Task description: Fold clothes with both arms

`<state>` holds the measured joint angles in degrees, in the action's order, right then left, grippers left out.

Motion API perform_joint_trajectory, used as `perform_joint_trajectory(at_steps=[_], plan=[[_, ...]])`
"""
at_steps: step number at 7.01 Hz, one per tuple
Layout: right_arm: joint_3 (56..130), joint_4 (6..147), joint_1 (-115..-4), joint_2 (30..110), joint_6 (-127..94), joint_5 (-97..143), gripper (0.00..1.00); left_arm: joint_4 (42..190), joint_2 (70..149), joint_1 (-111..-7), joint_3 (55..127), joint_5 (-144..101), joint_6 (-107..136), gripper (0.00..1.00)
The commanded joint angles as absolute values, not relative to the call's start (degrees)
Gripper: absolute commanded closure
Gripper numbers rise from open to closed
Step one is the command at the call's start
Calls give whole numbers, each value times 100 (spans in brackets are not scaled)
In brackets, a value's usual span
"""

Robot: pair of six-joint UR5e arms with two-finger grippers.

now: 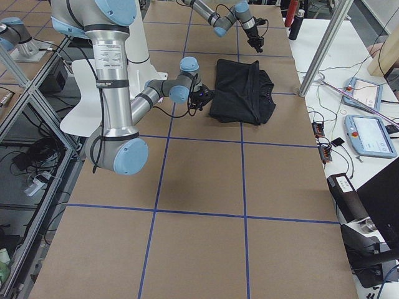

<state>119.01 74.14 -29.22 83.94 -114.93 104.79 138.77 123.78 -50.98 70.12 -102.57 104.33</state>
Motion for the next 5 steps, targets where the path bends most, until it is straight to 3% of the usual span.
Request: perform_joint_trajectory(at_steps=[1, 2, 3, 5], plan=[[11552, 7400, -2865, 8115, -11566, 10521, 63, 13887, 12323, -5098, 7014, -10257, 10432, 64], [11279, 7400, -2865, 7834, -11549, 10373, 48, 13887, 12322, -5089, 7014, -10257, 10433, 64], [11059, 7400, -2857, 7674, -11514, 10310, 47, 13887, 12322, -5089, 7005, -10257, 10424, 64], [10856, 7400, -2848, 7585, -11470, 10057, 32, 13887, 12322, -5089, 7005, -10239, 10424, 64]])
